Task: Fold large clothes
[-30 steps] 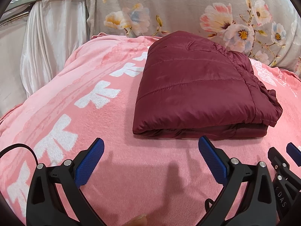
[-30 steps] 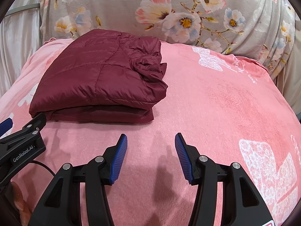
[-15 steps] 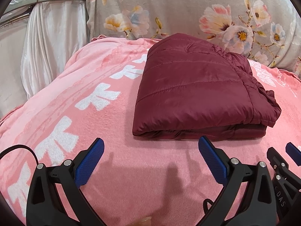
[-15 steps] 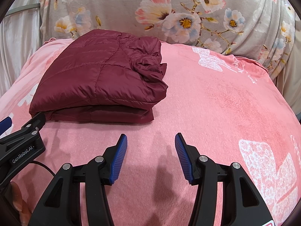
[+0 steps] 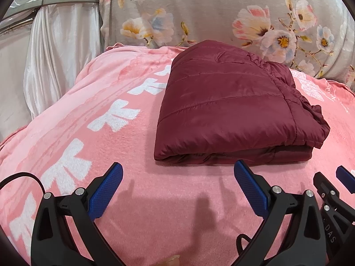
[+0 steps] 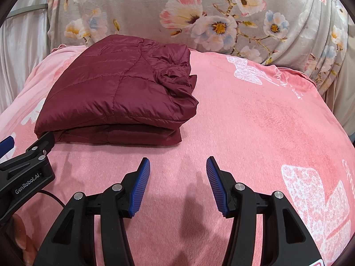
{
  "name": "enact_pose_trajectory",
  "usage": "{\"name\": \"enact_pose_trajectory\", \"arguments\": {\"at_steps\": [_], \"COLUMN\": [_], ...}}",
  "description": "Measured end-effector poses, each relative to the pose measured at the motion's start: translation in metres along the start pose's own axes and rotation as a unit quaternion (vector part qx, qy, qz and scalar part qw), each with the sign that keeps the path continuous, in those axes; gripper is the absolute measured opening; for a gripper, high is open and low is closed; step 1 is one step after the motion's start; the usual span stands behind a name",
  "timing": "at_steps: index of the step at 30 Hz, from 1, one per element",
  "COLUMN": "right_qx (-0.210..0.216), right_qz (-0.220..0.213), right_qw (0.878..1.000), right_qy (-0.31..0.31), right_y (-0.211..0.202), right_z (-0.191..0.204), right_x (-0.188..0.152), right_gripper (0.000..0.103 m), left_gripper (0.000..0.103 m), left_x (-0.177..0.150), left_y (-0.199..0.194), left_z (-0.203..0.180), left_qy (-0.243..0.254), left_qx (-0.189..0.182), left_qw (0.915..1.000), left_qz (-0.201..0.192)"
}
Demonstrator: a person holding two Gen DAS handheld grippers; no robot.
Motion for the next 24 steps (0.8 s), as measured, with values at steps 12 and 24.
{"name": "enact_pose_trajectory", "arguments": {"at_steps": [12,24], "right_qx": [-0.001,-0.001], "right_qz": [-0.001,0.0], "right_qw": [1.0,1.0], "right_qy": [-0.002,-0.001], "right_y": [-0.0002,-0.0001], "right_z": [-0.0001,-0.0005], "right_x": [0.0004,0.0005], "right_gripper": [0.052,0.052], "left_gripper": [0.098,0.098], "left_x": [0.0,-0.0005], "left_y": [-0.0018,-0.0007], "left_z": [-0.0019,-0.002], "left_qy": [0.002,0.001], "left_qx": [-0.002,0.0], "left_qw": [1.0,1.0], "left_qz": [-0.003,-0.003]}}
Point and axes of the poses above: each gripper's, at about its wrist camera, not at the fingertips, and y roughly the way its jaws point, z to its left, x to its top, the point moved 10 cm from there along y, roughly the way its jaws point, and after that the axes turned 8 degrees about -y, right-handed, at the moved point
